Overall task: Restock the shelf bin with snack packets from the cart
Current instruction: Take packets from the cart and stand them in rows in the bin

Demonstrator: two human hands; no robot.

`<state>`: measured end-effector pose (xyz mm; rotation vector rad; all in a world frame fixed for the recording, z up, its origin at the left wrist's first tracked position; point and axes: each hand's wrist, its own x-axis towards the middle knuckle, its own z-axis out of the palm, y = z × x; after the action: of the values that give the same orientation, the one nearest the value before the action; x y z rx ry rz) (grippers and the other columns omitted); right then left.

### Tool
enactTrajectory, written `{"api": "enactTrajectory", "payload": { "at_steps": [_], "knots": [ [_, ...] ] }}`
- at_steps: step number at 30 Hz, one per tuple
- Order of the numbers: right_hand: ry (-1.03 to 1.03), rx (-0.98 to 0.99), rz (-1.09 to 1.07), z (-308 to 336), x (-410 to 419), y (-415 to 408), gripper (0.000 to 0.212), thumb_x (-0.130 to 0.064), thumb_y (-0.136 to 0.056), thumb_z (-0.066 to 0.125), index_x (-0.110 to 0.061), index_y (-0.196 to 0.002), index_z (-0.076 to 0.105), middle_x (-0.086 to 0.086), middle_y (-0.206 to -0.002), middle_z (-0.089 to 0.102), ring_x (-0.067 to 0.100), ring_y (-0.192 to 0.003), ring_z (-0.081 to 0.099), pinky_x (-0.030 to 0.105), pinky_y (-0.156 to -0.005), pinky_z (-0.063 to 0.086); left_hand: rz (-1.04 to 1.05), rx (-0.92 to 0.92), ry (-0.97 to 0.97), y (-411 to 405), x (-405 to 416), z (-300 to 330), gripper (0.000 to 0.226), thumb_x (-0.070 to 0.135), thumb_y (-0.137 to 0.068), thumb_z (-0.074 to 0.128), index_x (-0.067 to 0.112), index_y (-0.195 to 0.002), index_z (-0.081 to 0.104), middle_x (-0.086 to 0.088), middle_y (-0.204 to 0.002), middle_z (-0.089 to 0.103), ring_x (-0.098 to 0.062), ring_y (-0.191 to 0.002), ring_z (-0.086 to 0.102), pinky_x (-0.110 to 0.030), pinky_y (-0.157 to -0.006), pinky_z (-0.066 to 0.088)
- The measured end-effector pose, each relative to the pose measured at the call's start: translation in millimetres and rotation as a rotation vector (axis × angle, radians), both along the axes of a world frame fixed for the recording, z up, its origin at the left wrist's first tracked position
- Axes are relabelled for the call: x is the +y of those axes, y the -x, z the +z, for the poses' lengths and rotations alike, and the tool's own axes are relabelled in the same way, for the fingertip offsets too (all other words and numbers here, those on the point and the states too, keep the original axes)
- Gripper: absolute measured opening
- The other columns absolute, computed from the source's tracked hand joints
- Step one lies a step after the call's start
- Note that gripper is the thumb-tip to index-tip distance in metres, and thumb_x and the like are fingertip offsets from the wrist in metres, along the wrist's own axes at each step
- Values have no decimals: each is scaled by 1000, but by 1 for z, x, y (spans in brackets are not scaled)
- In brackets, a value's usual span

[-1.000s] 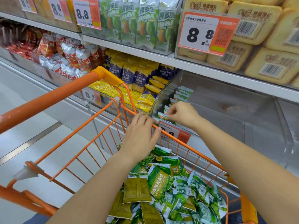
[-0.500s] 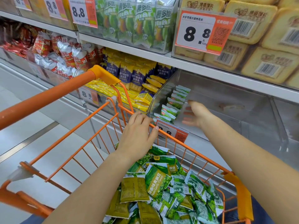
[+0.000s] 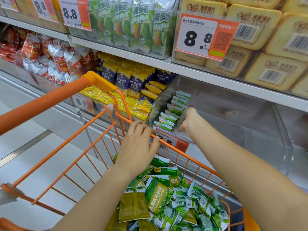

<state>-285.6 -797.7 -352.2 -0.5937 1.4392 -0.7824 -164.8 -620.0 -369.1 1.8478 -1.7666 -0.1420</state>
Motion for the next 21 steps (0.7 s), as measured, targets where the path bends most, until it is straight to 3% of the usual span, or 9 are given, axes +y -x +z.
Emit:
{"api": "enactTrajectory", "payload": {
  "at_steps": [4, 8, 9, 11, 12, 14, 16, 19, 21],
  "knots": [
    [61, -131, 16, -13, -6, -2, 78, -73, -81, 43, -13, -129, 56, 17, -117, 66, 40, -96, 68, 57, -88, 50, -4, 15, 2, 0, 0, -1, 40, 40, -101, 35, 18, -129, 54, 3, -133, 47, -15, -141, 14, -29, -113, 14],
    [77, -129, -115, 24, 18, -4, 52, -38, -103, 25, -7, -140, 45, 13, -141, 49, 29, -125, 52, 38, -101, 42, -9, 23, 7, 0, 0, -1, 44, 42, -101, 31, 17, -128, 55, 3, -132, 48, -15, -141, 15, -30, -113, 16],
    [100, -141, -131, 24, 15, -3, 49, -34, -104, 26, -6, -141, 42, 13, -140, 48, 28, -125, 51, 37, -98, 43, -11, 22, 8, 1, 0, -1, 44, 42, -101, 31, 17, -128, 55, 3, -132, 48, -15, -140, 15, -29, -113, 16],
    [149, -187, -23, 26, 16, -3, 46, -35, -101, 41, -7, -137, 48, 14, -125, 60, 28, -100, 65, 37, -76, 56, -11, 18, 1, 1, 1, 0, 43, 41, -102, 31, 17, -129, 54, 3, -133, 47, -13, -140, 13, -28, -112, 14],
    [175, -123, 55, 23, 17, -6, 42, -35, -98, 49, -13, -134, 51, 12, -120, 62, 26, -92, 67, 35, -70, 57, -10, 19, -2, 0, 1, 1, 42, 40, -102, 32, 18, -130, 53, 3, -134, 46, -12, -140, 12, -27, -112, 13],
    [242, 49, 167, 19, 20, -7, 42, -32, -94, 57, -13, -130, 49, 4, -124, 56, 20, -103, 58, 32, -86, 49, -10, 20, -1, 0, 0, 1, 41, 39, -101, 34, 18, -130, 53, 3, -134, 46, -12, -140, 11, -25, -110, 12],
    [428, 257, 190, 16, 27, -1, 36, -26, -92, 60, -13, -124, 50, -2, -112, 55, 15, -101, 50, 29, -85, 40, -8, 15, -1, 0, 0, 1, 41, 38, -101, 35, 17, -130, 53, 2, -134, 46, -13, -140, 12, -24, -109, 12],
    [750, 526, 384, 20, 44, 13, 16, -30, -85, 69, -17, -93, 68, -5, -85, 66, 14, -82, 63, 28, -77, 47, -2, 6, 4, 0, 0, 1, 39, 37, -101, 36, 16, -128, 55, 1, -133, 48, -14, -140, 14, -23, -108, 13],
    [807, 645, 583, 19, 51, 19, 13, -32, -81, 75, -20, -79, 73, -4, -77, 71, 10, -71, 67, 24, -72, 53, -2, 3, 5, 0, 0, 1, 39, 37, -101, 37, 16, -127, 55, 1, -132, 48, -15, -139, 15, -23, -108, 13]
  ]
}}
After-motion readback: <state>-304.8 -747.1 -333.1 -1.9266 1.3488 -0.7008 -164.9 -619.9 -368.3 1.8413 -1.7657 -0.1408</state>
